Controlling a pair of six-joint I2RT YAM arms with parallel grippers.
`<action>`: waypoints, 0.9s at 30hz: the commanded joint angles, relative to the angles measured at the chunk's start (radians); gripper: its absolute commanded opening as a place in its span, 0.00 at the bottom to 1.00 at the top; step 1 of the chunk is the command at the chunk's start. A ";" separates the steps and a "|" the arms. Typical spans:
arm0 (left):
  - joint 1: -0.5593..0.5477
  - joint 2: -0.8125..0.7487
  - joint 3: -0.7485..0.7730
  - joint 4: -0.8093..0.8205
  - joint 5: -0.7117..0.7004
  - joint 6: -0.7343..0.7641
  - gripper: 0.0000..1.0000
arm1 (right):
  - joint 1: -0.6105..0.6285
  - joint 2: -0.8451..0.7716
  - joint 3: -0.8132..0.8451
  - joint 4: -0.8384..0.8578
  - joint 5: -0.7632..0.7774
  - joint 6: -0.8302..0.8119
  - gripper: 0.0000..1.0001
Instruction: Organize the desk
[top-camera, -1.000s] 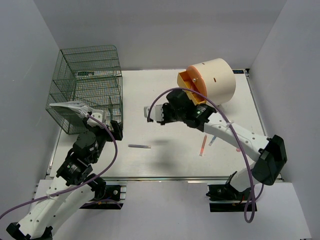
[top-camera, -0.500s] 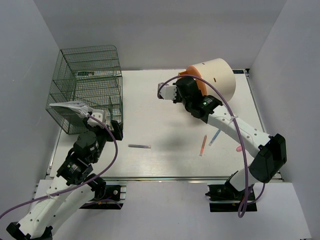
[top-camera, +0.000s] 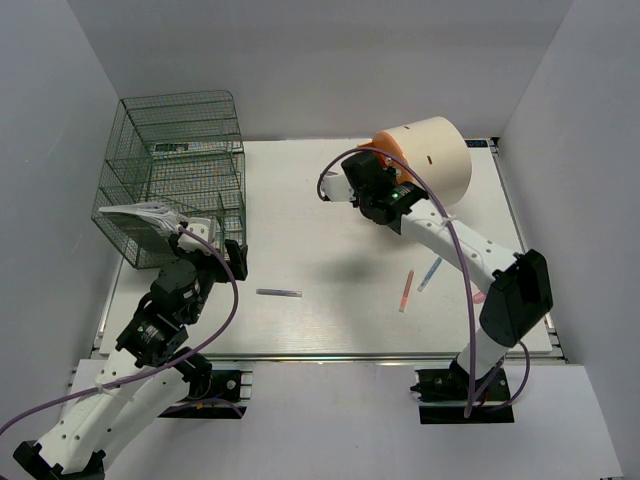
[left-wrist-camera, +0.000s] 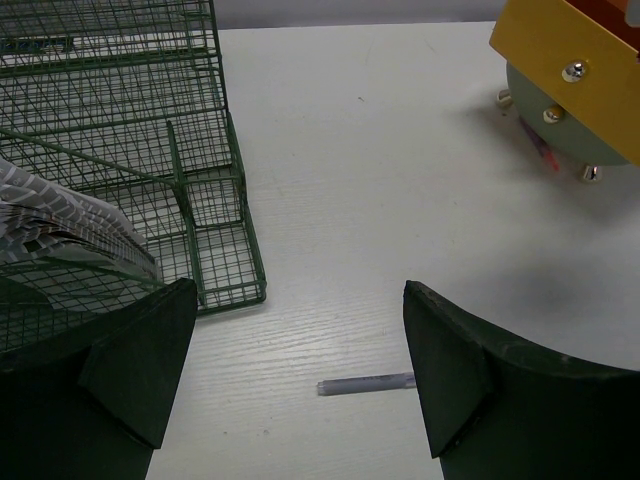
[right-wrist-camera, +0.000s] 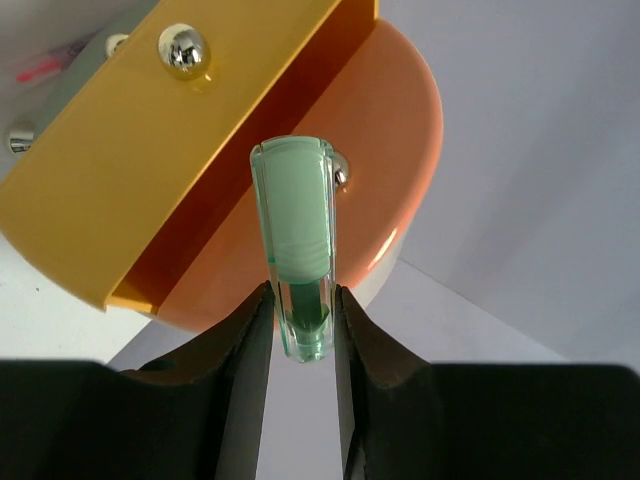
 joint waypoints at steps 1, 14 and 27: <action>0.001 -0.001 -0.001 0.000 -0.001 -0.006 0.93 | -0.013 0.037 0.090 -0.090 0.035 -0.014 0.03; 0.001 -0.001 -0.005 0.003 0.001 -0.006 0.93 | -0.054 0.102 0.107 -0.112 0.095 0.045 0.05; 0.001 0.000 -0.005 0.001 -0.001 -0.009 0.93 | -0.062 0.143 0.106 -0.161 0.104 0.098 0.20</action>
